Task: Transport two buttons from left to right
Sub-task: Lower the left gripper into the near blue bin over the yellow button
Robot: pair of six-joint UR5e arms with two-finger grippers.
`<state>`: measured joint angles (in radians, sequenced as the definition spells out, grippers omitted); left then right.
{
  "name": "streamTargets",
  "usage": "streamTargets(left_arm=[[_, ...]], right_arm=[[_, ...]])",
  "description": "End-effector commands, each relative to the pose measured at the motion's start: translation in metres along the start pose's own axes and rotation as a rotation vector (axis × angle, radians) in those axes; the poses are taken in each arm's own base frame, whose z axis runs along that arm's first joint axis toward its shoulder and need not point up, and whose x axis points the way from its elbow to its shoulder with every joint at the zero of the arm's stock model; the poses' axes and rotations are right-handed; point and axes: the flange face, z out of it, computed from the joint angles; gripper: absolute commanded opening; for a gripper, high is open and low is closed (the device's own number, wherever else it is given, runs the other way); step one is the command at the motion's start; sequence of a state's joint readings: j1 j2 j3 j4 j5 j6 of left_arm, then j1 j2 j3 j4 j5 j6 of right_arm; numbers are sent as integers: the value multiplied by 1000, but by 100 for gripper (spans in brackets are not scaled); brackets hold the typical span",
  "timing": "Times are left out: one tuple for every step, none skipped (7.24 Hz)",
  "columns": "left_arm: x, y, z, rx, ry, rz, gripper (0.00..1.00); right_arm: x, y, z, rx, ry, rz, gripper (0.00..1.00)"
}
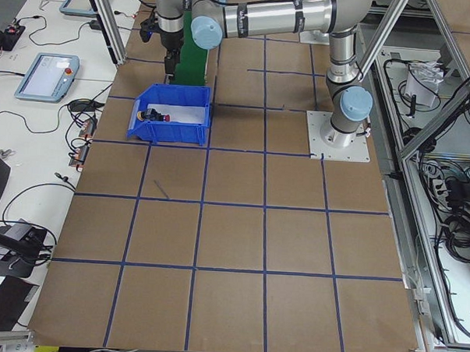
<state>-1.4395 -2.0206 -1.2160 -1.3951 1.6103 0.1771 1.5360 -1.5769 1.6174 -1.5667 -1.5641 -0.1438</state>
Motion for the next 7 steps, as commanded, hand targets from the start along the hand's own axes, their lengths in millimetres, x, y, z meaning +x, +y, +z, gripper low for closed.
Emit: streamTargets(left_arm=[[-9,-50,42,-6,4,3,100],[-9,-59,63,-3,5,3,100],[-8,-69,83,21,20,3,100],[-9,-72,96,11,28,8,100],[-9,-77,108,23,24,76,100],[-11,-81,121,32,23,88,100],[-29,-80,127,24,24,68,100]], right_arm=[[1,0,1,-4,11,0,100],[1,0,1,-4,11,2,100],[1,0,2,-6,11,2,100],[2,-3,6,-15,9,0,100],[3,-8,14,-30,7,0,100],[3,-9,13,-29,7,0,100],[3,-10,12,-15,8,0,100]])
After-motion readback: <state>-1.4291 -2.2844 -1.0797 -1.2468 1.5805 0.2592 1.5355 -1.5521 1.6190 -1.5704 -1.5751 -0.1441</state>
